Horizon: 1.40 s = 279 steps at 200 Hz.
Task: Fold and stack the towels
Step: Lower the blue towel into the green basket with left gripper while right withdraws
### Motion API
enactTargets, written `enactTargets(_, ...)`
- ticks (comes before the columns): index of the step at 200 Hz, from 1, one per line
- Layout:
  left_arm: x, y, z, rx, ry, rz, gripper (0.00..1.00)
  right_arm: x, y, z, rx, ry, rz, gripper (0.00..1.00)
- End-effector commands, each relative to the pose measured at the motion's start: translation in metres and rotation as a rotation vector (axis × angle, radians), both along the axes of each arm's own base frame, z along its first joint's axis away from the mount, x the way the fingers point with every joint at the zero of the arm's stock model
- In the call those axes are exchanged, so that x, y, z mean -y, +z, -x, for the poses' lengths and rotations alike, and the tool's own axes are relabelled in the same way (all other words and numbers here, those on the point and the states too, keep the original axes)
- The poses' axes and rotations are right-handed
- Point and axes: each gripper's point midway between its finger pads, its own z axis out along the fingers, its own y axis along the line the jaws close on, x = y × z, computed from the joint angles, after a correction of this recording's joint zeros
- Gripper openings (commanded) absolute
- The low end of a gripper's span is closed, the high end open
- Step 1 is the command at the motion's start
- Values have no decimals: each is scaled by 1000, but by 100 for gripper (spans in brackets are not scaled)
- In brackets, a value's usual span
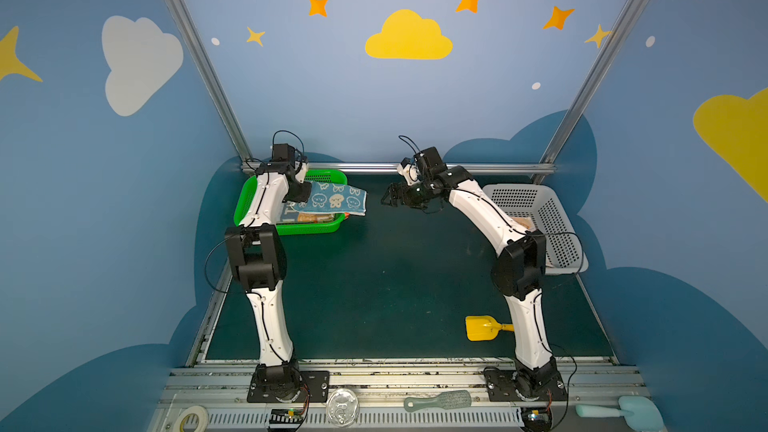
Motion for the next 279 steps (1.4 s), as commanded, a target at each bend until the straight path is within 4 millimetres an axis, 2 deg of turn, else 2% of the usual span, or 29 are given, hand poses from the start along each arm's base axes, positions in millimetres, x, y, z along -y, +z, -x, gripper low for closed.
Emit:
enactTargets(1,-14,-10,-9,-6,-17,-35,3,-18,6,-2,44,51,-17,94)
enactTargets(57,-45,-33,-9,-63,43,-72,3,-31,3,-3,78,81,-34,94)
enactTargets(105,-62,-37,-12,-60,51,-89,3,-35,-6,-5,65,82,-39,95)
enactTargets(165,-64,-3,-16,7,68,-67,3,-37,-10,-7,56,75,-45,95)
enactTargets(279,-81,18,-21,64,105,-112,3,-35,-25,-9,30,60,-20,95)
